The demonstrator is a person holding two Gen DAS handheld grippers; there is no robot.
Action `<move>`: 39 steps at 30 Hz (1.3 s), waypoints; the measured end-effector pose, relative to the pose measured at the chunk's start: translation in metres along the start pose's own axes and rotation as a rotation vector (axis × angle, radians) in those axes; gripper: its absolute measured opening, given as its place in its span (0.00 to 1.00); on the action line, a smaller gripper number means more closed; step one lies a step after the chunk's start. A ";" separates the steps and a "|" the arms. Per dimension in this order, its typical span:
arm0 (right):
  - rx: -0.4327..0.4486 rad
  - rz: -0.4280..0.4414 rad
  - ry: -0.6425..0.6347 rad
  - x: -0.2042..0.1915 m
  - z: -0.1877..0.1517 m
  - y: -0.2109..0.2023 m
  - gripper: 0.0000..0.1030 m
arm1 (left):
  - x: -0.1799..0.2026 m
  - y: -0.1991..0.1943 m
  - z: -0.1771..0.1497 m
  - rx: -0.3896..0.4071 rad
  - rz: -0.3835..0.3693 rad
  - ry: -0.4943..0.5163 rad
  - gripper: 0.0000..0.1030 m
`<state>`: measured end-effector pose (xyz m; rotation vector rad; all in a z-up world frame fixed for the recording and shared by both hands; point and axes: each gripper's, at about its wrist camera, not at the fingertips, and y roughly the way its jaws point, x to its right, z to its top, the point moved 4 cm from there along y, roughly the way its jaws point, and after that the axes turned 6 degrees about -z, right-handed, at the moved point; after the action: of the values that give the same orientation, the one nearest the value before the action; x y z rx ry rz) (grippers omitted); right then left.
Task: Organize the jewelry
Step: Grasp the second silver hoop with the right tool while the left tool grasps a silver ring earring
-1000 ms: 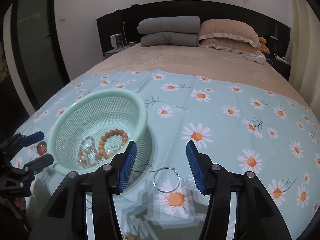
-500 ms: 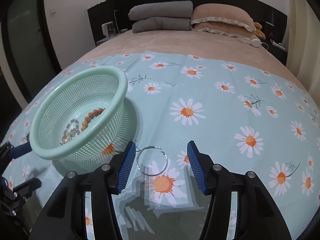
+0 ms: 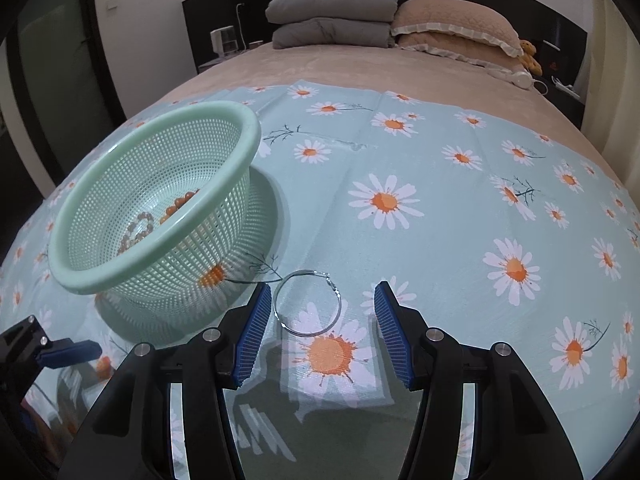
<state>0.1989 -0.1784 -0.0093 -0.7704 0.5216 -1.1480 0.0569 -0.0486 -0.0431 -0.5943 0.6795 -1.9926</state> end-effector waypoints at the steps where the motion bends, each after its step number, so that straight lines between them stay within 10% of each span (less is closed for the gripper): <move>1: -0.006 0.007 0.004 0.001 -0.001 0.002 0.49 | 0.003 0.003 0.001 -0.005 -0.015 0.000 0.75; 8: -0.064 0.065 0.004 0.005 -0.005 0.022 0.46 | 0.016 0.018 0.003 -0.029 -0.049 0.028 0.75; 15: -0.070 0.049 -0.074 0.007 -0.008 0.031 0.02 | 0.015 0.034 0.003 -0.069 -0.050 0.035 0.75; 23: -0.037 0.043 -0.048 0.022 -0.017 0.018 0.02 | 0.019 0.052 0.009 -0.092 -0.063 0.054 0.75; 32: 0.089 0.031 0.087 0.063 -0.024 -0.034 0.02 | 0.014 0.062 0.016 -0.106 -0.072 0.038 0.50; 36: 0.119 0.054 0.163 0.083 -0.029 -0.051 0.02 | 0.010 0.062 0.014 -0.114 -0.083 0.031 0.13; 39: 0.137 0.042 0.172 0.087 -0.030 -0.061 0.02 | 0.008 0.060 0.014 -0.116 -0.093 0.022 0.13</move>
<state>0.1700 -0.2813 0.0198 -0.5436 0.5931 -1.2040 0.0992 -0.0845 -0.0719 -0.6848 0.7979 -2.0590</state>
